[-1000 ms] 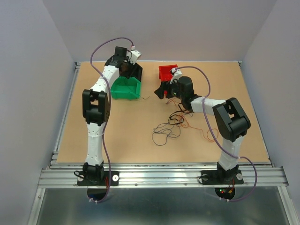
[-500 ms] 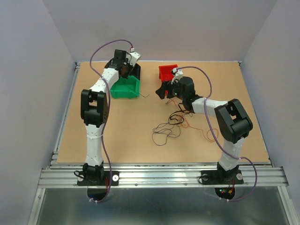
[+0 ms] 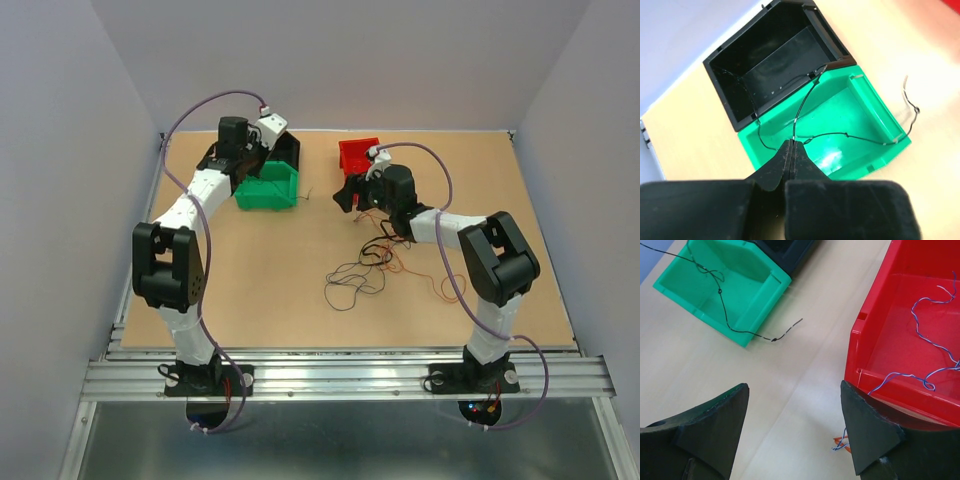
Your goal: Untangle the cables
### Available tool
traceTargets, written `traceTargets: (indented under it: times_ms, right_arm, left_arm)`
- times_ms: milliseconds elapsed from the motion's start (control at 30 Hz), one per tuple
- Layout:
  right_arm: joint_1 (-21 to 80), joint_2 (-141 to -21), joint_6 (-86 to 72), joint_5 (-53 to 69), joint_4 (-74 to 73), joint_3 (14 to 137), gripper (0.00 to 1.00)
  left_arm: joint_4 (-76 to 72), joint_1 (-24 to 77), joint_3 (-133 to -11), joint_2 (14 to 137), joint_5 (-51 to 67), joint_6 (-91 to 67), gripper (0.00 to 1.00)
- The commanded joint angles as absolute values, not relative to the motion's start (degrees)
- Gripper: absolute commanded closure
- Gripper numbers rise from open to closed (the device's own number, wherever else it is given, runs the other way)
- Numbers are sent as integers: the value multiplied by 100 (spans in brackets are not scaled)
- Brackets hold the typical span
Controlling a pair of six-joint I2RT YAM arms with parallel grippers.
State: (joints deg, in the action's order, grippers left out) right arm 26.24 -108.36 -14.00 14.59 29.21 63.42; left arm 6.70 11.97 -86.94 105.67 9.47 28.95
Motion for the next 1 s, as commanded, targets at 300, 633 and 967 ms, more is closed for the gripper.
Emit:
traceTargets:
  times_ms: [300, 633, 967]
  right_arm:
    - [2610, -10485, -1327, 1415, 3270, 6161, 21]
    - [2610, -10485, -1362, 1477, 3270, 6152, 22]
    - [2610, -10599, -1318, 1722, 3085, 6301, 22]
  left_arm:
    - [414, 1178, -7208, 9379, 1257, 3182, 100]
    - [500, 1178, -7056, 9271, 1179, 3120, 100]
    - [1107, 1081, -8585, 10792, 766, 3155, 100]
